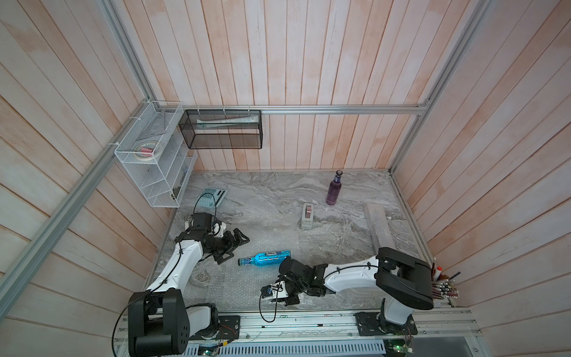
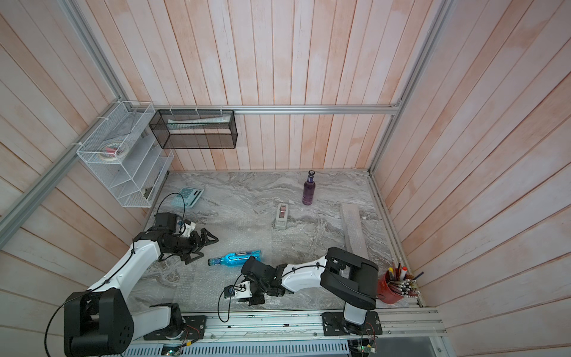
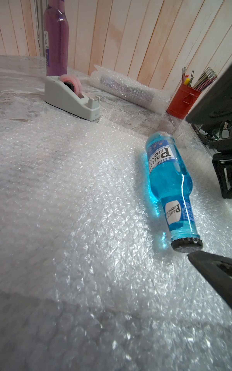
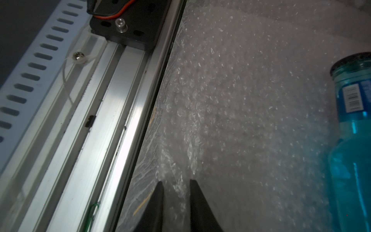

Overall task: Wrap wine bottles in bubble wrap
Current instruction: Wrap the wine bottle in bubble wrap.

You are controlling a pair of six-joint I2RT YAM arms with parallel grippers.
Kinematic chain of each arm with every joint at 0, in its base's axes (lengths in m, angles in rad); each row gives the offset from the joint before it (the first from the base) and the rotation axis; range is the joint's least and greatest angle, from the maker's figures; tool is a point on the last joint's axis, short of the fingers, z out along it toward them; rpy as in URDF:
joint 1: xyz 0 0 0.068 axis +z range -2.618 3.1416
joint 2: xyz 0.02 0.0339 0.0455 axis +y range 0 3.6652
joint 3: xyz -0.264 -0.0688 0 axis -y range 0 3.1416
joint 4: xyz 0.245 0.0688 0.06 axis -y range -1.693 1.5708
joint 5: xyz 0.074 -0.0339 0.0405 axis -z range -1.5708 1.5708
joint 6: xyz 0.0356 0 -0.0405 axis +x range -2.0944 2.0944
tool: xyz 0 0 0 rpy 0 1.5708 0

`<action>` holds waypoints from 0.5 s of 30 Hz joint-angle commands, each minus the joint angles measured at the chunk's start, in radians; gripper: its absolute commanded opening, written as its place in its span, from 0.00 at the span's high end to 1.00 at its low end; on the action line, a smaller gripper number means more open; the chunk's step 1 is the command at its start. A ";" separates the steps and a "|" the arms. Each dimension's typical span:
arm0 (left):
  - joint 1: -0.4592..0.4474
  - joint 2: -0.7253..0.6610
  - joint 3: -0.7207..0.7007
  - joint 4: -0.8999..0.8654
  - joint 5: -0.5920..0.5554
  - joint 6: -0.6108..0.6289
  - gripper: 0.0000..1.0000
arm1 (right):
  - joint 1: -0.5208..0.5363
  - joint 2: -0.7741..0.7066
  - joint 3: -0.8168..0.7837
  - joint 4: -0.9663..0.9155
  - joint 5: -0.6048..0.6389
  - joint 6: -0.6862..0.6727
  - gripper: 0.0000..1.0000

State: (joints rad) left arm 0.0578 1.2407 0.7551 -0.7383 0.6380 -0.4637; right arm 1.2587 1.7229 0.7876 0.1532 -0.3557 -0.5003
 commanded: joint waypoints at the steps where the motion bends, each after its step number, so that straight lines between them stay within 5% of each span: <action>1: 0.003 -0.007 0.016 -0.014 -0.014 0.022 0.00 | -0.001 -0.041 0.008 -0.017 -0.011 0.034 0.83; 15: 0.002 -0.049 0.175 -0.127 -0.078 0.051 0.00 | -0.120 -0.140 0.054 -0.064 -0.062 0.098 0.94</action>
State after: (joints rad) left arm 0.0578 1.2263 0.8555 -0.8265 0.5930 -0.4400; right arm 1.1835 1.6253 0.8001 0.1150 -0.3836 -0.4351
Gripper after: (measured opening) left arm 0.999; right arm 0.060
